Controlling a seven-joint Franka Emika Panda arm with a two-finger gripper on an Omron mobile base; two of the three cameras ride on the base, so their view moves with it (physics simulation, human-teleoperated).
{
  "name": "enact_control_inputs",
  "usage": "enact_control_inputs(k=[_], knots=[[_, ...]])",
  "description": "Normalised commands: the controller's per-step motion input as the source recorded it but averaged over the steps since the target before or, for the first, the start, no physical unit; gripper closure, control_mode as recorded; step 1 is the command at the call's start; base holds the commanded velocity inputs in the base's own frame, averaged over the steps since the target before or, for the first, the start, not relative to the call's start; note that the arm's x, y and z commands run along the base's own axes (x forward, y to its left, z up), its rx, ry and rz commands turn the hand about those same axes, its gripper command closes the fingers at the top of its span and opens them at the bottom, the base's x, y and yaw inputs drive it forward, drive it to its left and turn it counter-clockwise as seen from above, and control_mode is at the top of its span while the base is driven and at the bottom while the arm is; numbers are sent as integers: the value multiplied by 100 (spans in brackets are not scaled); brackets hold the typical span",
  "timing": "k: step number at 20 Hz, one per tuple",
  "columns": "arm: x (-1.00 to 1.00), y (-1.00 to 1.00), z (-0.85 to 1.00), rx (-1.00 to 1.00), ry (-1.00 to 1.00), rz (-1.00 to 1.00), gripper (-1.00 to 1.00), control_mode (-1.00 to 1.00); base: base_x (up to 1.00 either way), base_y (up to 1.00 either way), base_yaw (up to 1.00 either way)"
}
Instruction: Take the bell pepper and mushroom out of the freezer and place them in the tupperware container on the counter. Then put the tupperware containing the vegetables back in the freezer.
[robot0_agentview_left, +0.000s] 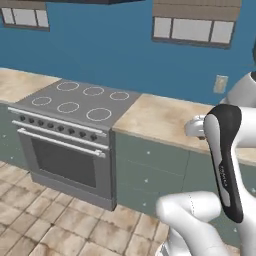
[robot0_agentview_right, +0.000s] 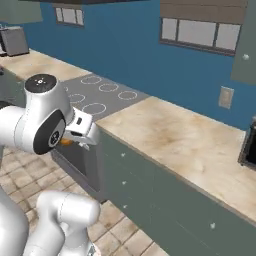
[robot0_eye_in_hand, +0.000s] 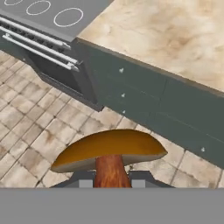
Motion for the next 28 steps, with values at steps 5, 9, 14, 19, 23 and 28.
enact_control_inputs(k=[5,9,14,19,23,28], knots=[[0,0,0,0,0,0,100,100,81,8,78],[0,0,0,0,0,0,100,100,86,5,76],[0,0,0,0,0,0,100,100,97,0,75],[0,0,0,0,0,0,100,100,100,0,73],[0,0,0,0,0,0,100,100,100,0,73],[0,0,0,0,0,0,100,100,100,0,73]])
